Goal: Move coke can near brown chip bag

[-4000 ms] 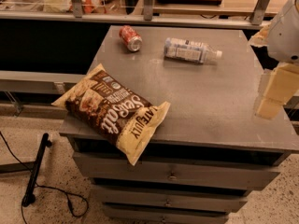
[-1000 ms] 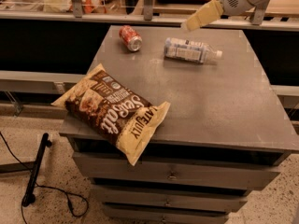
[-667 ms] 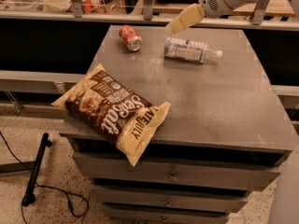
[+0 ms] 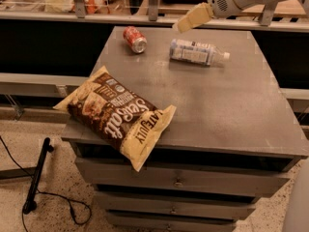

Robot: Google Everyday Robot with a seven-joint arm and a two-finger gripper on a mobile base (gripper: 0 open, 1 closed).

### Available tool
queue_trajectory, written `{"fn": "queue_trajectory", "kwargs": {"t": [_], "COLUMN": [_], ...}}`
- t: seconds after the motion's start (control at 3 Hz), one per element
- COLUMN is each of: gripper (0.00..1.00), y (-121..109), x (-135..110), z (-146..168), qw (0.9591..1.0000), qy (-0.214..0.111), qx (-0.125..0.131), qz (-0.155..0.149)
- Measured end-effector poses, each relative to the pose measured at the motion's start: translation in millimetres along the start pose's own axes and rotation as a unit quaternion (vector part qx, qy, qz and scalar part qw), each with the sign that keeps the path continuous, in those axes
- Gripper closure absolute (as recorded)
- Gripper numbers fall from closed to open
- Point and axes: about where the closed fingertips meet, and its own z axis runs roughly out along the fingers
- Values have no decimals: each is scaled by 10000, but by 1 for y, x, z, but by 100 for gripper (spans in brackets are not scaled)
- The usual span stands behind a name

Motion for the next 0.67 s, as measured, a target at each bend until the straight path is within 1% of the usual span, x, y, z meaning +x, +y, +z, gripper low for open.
{"fn": "queue_trajectory", "kwargs": {"t": [0.33,0.67], "gripper": [0,0], "y": [-1,-5], "x": [-1,9], "z": [11,36], "qw": [9996,9980], "qy": [83,322], "qx": [267,543], "qz": [48,21]}}
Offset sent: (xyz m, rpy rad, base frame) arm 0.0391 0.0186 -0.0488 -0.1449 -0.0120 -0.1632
